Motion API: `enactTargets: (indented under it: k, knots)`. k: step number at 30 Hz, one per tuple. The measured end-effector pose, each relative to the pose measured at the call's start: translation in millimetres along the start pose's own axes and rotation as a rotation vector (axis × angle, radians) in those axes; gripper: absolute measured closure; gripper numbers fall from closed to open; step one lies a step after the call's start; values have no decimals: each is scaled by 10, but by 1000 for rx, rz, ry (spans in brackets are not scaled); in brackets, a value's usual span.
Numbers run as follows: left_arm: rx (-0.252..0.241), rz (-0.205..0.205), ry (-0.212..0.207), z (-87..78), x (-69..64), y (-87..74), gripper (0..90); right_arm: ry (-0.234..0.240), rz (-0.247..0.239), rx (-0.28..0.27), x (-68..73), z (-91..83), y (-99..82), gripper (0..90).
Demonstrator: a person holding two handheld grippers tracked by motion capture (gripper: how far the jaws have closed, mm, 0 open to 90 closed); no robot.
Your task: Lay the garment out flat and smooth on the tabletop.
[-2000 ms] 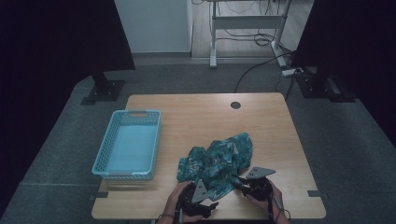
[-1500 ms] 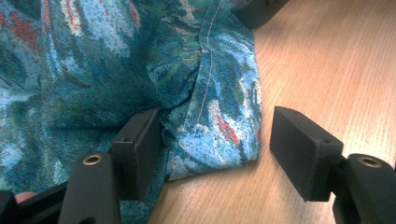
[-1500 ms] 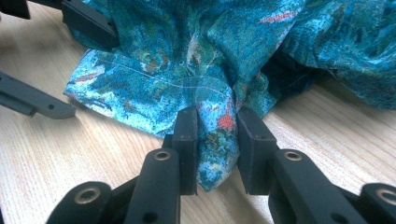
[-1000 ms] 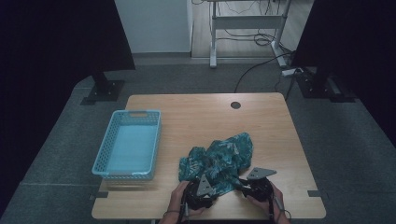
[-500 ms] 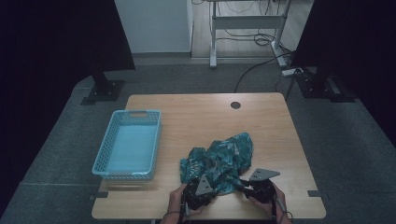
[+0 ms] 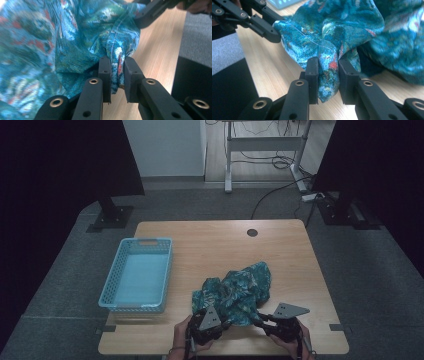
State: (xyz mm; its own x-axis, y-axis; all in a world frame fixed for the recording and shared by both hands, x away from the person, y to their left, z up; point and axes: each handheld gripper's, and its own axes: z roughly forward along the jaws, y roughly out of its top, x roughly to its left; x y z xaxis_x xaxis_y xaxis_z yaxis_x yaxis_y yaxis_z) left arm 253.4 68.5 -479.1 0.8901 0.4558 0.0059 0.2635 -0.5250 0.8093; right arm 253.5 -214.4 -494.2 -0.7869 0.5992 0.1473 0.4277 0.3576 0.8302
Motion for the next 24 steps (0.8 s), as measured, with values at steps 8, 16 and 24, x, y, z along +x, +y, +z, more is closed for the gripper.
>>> enactTargets:
  k: [8,16,24]
  knots:
    - [-37,-3,0,-110,13,55,779,-2,-19,-44,91,-68,75,723]
    - [-114,11,0,-297,-12,223,779,-18,-45,-113,178,-231,205,727]
    - [-178,21,-1,-485,-11,366,780,-50,-108,-186,327,-485,444,731]
